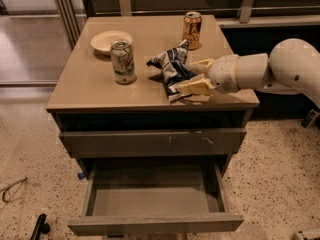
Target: Pick blue chip bag from middle drawer and place on counter
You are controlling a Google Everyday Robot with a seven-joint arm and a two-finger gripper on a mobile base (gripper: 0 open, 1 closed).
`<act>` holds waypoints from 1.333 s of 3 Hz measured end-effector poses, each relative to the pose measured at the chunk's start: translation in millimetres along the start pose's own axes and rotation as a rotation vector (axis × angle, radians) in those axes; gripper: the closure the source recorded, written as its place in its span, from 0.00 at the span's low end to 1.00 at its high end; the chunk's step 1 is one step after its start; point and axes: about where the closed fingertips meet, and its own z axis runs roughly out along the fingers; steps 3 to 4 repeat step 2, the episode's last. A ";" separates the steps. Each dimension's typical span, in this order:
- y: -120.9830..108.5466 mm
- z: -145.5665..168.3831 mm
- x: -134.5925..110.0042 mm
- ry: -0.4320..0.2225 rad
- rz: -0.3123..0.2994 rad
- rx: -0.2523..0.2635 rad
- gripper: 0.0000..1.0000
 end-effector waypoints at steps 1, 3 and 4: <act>0.0 0.0 0.0 0.000 0.000 0.000 0.00; 0.0 0.0 0.0 0.000 0.000 0.000 0.00; 0.0 0.0 0.0 0.000 0.000 0.000 0.00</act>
Offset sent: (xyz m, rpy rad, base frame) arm 0.0000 0.0000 0.0000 0.0000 0.0000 0.0000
